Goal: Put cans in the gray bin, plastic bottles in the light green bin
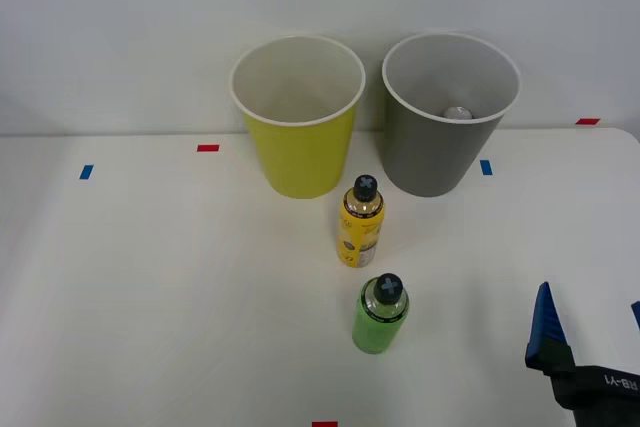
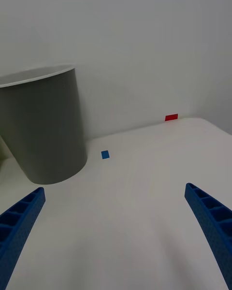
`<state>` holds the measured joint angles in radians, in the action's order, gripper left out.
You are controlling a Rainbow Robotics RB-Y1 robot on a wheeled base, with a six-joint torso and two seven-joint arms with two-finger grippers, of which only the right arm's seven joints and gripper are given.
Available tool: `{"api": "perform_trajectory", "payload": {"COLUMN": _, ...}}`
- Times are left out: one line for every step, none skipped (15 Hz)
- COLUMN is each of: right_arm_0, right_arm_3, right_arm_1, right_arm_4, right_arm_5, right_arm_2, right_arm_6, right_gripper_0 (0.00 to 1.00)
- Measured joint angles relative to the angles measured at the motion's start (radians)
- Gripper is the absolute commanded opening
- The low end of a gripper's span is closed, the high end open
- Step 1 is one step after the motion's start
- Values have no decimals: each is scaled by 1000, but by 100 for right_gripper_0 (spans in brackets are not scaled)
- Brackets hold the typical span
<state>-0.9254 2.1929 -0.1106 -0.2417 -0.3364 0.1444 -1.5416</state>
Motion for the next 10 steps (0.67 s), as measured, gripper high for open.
{"api": "perform_trajectory", "payload": {"right_arm_0": -1, "right_arm_3": 0, "right_arm_1": 7, "right_arm_4": 8, "right_arm_5": 0, "right_arm_2": 6, "right_arm_6": 9, "right_gripper_0": 100}}
{"api": "perform_trajectory", "payload": {"right_arm_0": -1, "right_arm_3": -1, "right_arm_1": 12, "right_arm_4": 17, "right_arm_5": -1, "right_arm_2": 9, "right_arm_6": 26, "right_gripper_0": 100}}
{"api": "perform_trajectory", "payload": {"right_arm_0": -2, "right_arm_3": -1, "right_arm_1": 14, "right_arm_4": 27, "right_arm_5": -1, "right_arm_2": 12, "right_arm_6": 64, "right_gripper_0": 100}}
{"api": "perform_trajectory", "payload": {"right_arm_0": -5, "right_arm_3": -1, "right_arm_1": 15, "right_arm_4": 45, "right_arm_5": -3, "right_arm_2": 13, "right_arm_6": 98, "right_gripper_0": 100}}
{"api": "perform_trajectory", "payload": {"right_arm_0": -9, "right_arm_3": -1, "right_arm_1": 16, "right_arm_4": 89, "right_arm_5": -11, "right_arm_2": 14, "right_arm_6": 135, "right_gripper_0": 100}}
{"api": "perform_trajectory", "payload": {"right_arm_0": -16, "right_arm_3": -1, "right_arm_1": 19, "right_arm_4": 141, "right_arm_5": -21, "right_arm_2": 12, "right_arm_6": 191, "right_gripper_0": 100}}
{"api": "perform_trajectory", "payload": {"right_arm_0": -26, "right_arm_3": -1, "right_arm_1": 25, "right_arm_4": 195, "right_arm_5": -33, "right_arm_2": 10, "right_arm_6": 252, "right_gripper_0": 100}}
{"api": "perform_trajectory", "payload": {"right_arm_0": -42, "right_arm_3": -1, "right_arm_1": 33, "right_arm_4": 254, "right_arm_5": -50, "right_arm_2": 8, "right_arm_6": 314, "right_gripper_0": 100}}
{"api": "perform_trajectory", "payload": {"right_arm_0": -61, "right_arm_3": -1, "right_arm_1": 44, "right_arm_4": 304, "right_arm_5": -72, "right_arm_2": 7, "right_arm_6": 367, "right_gripper_0": 100}}
{"api": "perform_trajectory", "payload": {"right_arm_0": -78, "right_arm_3": -1, "right_arm_1": 54, "right_arm_4": 350, "right_arm_5": -89, "right_arm_2": 7, "right_arm_6": 415, "right_gripper_0": 100}}
